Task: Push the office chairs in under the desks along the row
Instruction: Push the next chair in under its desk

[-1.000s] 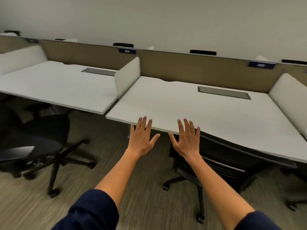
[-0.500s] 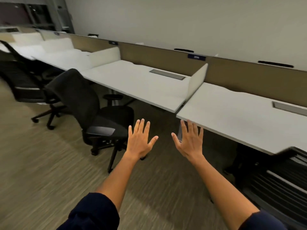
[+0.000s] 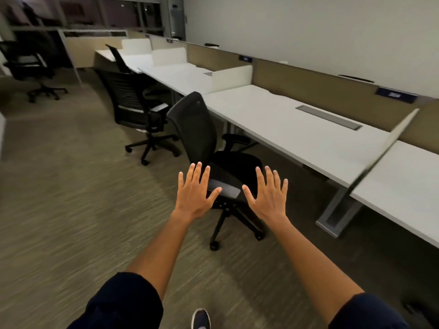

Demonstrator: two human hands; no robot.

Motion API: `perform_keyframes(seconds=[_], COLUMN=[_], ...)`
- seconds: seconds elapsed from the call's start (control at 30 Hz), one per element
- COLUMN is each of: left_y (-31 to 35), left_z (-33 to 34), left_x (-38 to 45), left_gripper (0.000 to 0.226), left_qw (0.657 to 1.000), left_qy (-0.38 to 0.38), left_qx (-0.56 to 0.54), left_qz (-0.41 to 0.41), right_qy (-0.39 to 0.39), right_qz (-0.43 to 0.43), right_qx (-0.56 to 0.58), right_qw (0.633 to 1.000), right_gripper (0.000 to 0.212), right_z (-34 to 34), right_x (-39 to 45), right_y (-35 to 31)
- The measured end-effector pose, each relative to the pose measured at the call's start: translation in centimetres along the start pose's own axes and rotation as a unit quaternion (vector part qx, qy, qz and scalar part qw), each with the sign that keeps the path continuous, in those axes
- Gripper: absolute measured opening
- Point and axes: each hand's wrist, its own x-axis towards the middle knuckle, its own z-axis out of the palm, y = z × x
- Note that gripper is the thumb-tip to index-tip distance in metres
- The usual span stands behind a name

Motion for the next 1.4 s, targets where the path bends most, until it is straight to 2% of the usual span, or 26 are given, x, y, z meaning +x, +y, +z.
perform_keyframes(seconds=[0.17, 0.37, 0.53, 0.8, 1.07, 1.4], left_y=[-9.4, -18.8, -25.2, -31.9, -37.5, -41.2], left_z=[0.7, 1.3, 1.5, 3.4, 6.9, 9.5], left_x=[7.1, 18.6, 28.6, 40.9, 56.4, 71.8], left_gripper=[0.079, 0.079, 0.079, 0.078, 0.068, 0.068], left_qw=[1.0, 0.999, 0.999, 0.999, 0.99, 0.94], left_qy=[0.006, -0.014, -0.006, -0.002, 0.001, -0.1], left_qx=[0.014, 0.036, 0.035, 0.01, -0.034, -0.049], left_qz=[-0.018, -0.011, -0.007, 0.034, 0.138, 0.322], right_qy=[-0.006, -0.007, -0.005, -0.005, 0.056, 0.072], right_qz=[-0.031, -0.017, -0.001, 0.042, 0.13, 0.288], right_qx=[0.011, 0.04, 0.043, 0.03, 0.051, 0.019], right_qw=[0.999, 0.999, 0.999, 0.999, 0.989, 0.955], right_gripper=[0.078, 0.077, 0.078, 0.08, 0.084, 0.082], right_z=[5.3, 11.2, 14.3, 18.0, 21.2, 23.2], right_x=[8.8, 21.0, 30.7, 40.4, 50.2, 60.4], right_y=[-7.1, -13.7, -17.2, -20.2, -24.2, -32.1])
